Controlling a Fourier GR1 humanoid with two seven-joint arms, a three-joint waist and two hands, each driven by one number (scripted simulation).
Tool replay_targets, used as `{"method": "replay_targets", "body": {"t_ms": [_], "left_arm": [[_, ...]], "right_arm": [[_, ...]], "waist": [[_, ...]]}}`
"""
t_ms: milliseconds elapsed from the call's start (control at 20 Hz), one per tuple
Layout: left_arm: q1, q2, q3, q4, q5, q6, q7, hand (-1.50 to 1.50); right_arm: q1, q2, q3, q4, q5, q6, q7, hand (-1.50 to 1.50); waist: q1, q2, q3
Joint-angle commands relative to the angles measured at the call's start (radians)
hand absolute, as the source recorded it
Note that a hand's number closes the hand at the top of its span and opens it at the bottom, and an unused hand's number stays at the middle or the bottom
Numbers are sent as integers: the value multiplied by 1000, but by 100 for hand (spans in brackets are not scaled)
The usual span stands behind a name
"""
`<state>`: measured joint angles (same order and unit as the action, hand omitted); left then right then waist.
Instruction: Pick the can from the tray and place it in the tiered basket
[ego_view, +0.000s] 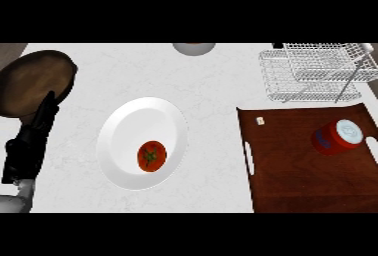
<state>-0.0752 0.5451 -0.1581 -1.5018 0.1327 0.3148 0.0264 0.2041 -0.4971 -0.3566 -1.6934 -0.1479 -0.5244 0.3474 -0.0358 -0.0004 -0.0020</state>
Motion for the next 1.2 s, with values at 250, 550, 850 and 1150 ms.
{"method": "replay_targets", "body": {"t_ms": [250, 550, 850, 1150], "left_arm": [[-44, -30, -25, 34, -27, -9, 16, 0], [-122, -58, -6, 115, -41, -43, -1, 0], [-102, -75, -1, 59, -72, -46, 42, 0], [-58, -72, 7, 14, -84, -69, 31, 0]], "right_arm": [[67, -375, 65, -151, -33, 345, 414, -150], [-128, -476, 115, -97, -82, 445, 649, -150], [-313, -467, 183, 48, -75, 492, 784, -150], [-421, -445, 265, 125, -91, 547, 867, -150]], "waist": [[37, 5, -3], [45, 5, 1], [49, 2, 2], [59, 2, 2]]}}
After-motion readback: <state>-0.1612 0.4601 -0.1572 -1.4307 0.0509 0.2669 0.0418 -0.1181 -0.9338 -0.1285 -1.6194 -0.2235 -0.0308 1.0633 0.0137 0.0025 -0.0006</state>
